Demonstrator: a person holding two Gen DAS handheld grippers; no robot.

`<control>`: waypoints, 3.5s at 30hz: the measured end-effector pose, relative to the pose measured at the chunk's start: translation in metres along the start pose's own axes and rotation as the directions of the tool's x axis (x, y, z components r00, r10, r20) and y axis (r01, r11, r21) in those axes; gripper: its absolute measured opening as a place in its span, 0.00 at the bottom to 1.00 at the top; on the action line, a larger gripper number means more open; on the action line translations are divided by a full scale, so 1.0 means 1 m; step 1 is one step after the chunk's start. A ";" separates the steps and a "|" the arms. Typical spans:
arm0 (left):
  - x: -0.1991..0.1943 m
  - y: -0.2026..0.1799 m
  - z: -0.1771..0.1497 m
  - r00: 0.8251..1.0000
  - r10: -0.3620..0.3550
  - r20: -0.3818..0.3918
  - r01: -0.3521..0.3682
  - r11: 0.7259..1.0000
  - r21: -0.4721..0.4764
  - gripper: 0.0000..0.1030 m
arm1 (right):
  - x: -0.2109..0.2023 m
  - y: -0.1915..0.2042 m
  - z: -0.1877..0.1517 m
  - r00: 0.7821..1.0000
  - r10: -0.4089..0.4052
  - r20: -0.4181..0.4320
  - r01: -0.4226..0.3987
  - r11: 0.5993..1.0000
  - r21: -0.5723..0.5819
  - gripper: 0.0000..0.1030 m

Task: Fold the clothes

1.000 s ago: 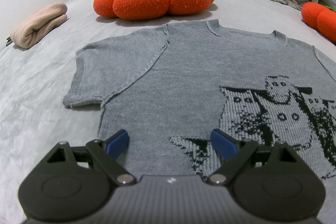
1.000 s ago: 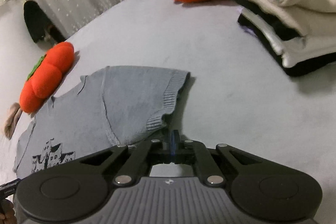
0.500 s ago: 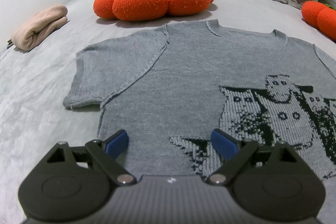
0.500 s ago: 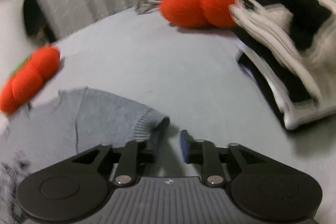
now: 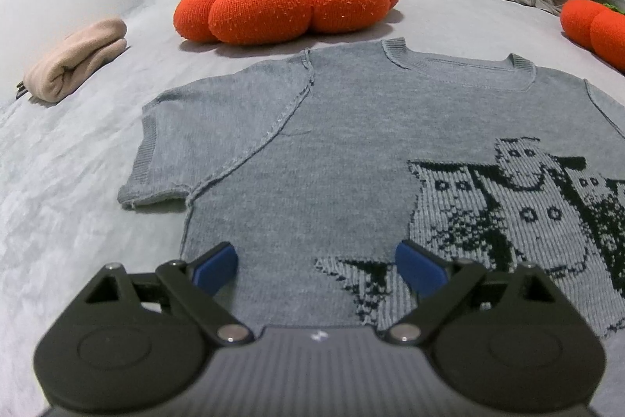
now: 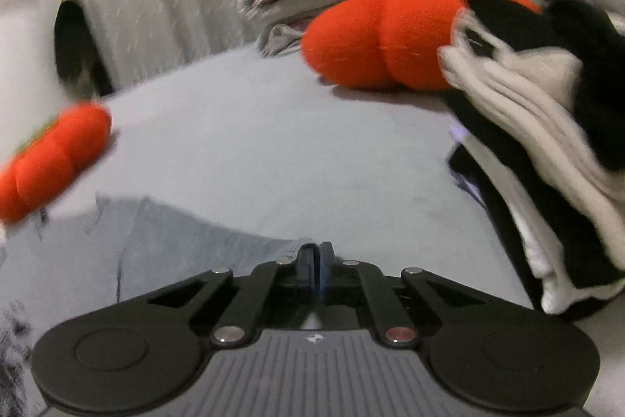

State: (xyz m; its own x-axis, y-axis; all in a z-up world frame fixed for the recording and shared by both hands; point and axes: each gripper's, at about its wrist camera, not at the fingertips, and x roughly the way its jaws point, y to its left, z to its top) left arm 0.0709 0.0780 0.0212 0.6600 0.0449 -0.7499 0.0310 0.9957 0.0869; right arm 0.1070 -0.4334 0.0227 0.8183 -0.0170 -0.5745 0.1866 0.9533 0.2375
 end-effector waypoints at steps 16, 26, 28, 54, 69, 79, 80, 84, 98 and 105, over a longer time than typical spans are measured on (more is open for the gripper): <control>-0.001 -0.001 -0.001 1.000 0.008 0.006 -0.008 1.000 0.006 0.91 | 0.010 0.009 -0.003 0.996 -0.085 0.041 0.088 0.993 -0.075 0.02; -0.001 -0.001 -0.002 1.000 0.008 0.006 -0.008 1.000 0.006 0.92 | 0.005 0.021 -0.003 0.986 -0.130 0.107 0.142 0.984 -0.108 0.02; -0.001 -0.001 -0.001 1.000 0.007 0.005 -0.007 1.000 0.006 0.92 | 0.005 0.022 -0.002 0.985 -0.134 0.105 0.145 0.984 -0.102 0.02; -0.002 -0.003 -0.001 1.000 0.014 0.011 -0.014 1.000 0.011 0.92 | -0.029 0.094 -0.040 0.971 0.008 -0.240 -0.100 0.922 -0.373 0.17; -0.001 -0.004 0.000 1.000 0.014 0.006 -0.014 1.000 0.008 0.92 | -0.016 0.118 -0.029 0.986 -0.003 -0.165 -0.061 0.922 -0.383 0.19; -0.002 -0.005 0.000 1.000 0.014 0.002 -0.014 1.000 0.006 0.92 | 0.014 0.155 -0.031 0.993 -0.058 -0.107 0.005 0.895 -0.446 0.20; -0.002 -0.006 0.000 1.000 0.015 0.002 -0.015 1.000 0.007 0.92 | 0.014 0.159 -0.028 0.994 -0.056 -0.097 0.006 0.892 -0.451 0.20; -0.001 -0.006 0.000 1.000 0.017 0.004 -0.017 1.000 0.009 0.92 | 0.024 0.184 -0.016 0.996 0.015 -0.084 -0.052 0.886 -0.461 0.20; 0.001 -0.004 0.001 1.000 0.003 0.002 -0.003 1.000 0.012 0.92 | 0.130 0.188 0.030 0.996 -0.020 -0.082 -0.013 0.925 -0.379 0.16; 0.001 -0.005 0.001 1.000 0.007 0.005 -0.007 1.000 0.015 0.93 | 0.117 0.199 0.033 0.996 0.048 -0.070 -0.073 0.908 -0.412 0.17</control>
State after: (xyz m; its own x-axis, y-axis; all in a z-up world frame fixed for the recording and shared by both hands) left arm 0.0715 0.0735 0.0207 0.6636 0.0516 -0.7463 0.0372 0.9941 0.1018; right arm 0.2579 -0.2554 0.0283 0.7861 0.0505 -0.6160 -0.1145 0.9913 -0.0649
